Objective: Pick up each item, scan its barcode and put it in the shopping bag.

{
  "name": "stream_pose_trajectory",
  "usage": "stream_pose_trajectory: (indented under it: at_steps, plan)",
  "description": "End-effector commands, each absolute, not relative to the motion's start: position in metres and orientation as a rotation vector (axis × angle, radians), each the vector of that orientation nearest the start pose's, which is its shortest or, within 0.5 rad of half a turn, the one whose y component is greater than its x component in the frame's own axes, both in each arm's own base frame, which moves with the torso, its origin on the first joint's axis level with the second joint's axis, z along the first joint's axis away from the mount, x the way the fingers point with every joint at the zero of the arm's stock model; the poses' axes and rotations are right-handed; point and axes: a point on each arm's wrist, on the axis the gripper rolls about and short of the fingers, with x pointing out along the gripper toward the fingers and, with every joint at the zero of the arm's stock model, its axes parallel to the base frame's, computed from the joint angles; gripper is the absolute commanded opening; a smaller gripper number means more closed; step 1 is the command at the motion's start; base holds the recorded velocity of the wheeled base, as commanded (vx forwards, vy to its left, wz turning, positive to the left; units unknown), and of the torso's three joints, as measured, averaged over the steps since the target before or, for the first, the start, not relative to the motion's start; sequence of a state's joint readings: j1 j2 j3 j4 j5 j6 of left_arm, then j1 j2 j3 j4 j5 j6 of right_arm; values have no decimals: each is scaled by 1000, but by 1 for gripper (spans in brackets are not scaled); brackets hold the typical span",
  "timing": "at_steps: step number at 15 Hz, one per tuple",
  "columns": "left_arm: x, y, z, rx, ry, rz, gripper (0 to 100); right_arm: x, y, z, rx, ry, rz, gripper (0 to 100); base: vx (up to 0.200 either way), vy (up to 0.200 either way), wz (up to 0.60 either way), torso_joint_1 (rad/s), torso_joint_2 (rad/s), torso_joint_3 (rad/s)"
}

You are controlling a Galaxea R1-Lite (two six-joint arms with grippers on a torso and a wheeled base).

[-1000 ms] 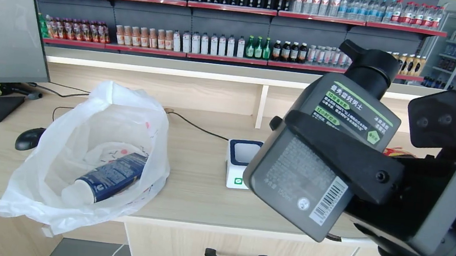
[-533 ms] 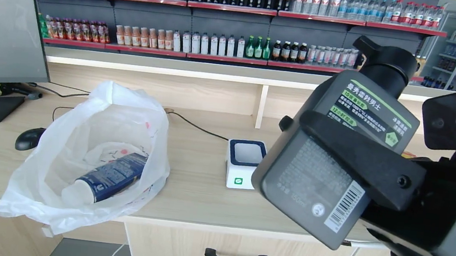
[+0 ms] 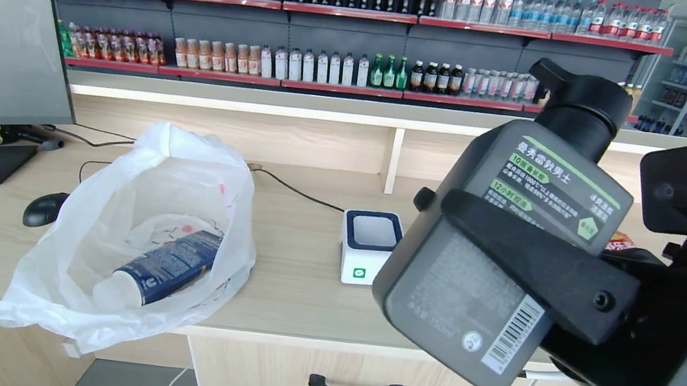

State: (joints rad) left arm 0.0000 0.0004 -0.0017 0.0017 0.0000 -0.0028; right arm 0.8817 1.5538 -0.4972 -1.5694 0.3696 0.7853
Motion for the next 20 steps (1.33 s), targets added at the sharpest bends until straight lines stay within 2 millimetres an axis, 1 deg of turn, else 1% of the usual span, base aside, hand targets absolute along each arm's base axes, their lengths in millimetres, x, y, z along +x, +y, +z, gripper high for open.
stream_pose_trajectory:
  at_steps: [1,4,6,7,8,10,11,12,13,15,16,17,19,20]
  plan:
    - [-23,0,76,-3,0,0,100,144,188,229,788,-7,1366,0,0,0,0,0,0,0]
    - [-23,0,76,-2,0,0,100,144,186,219,735,0,1342,0,0,0,0,0,0,0]
    - [-23,0,76,-2,0,0,100,150,188,210,613,-57,1294,0,0,0,0,0,0,0]
    - [-23,0,76,-2,0,0,100,150,185,203,568,-66,1249,0,0,0,0,0,0,0]
    - [-23,0,76,-2,0,2,100,148,182,194,508,-68,1213,0,0,0,0,0,0,0]
    - [-23,0,76,-2,0,0,100,155,167,175,376,-83,1049,0,0,0,0,0,0,0]
    - [-23,0,76,-2,0,0,100,158,160,171,324,-98,985,0,0,0,0,0,0,0]
    - [-23,0,76,-2,0,0,100,163,156,172,297,-123,949,0,0,0,0,0,0,0]
    - [-23,0,76,-2,0,0,100,171,151,175,253,-165,894,0,0,0,0,0,0,0]
    - [-23,0,76,-3,0,2,100,179,138,171,161,-194,712,0,0,0,0,0,0,0]
    - [-23,0,76,-3,0,0,100,180,135,171,140,-203,669,0,0,0,0,0,0,0]
    - [-23,0,76,-2,0,0,100,185,128,170,91,-215,606,0,0,0,0,0,0,0]
    - [-23,0,76,-3,0,2,100,194,117,161,52,-184,543,0,0,200,0,-2,2,5]
    - [-23,0,76,-3,0,0,100,195,116,161,48,-183,541,0,0,200,0,-2,-7,7]
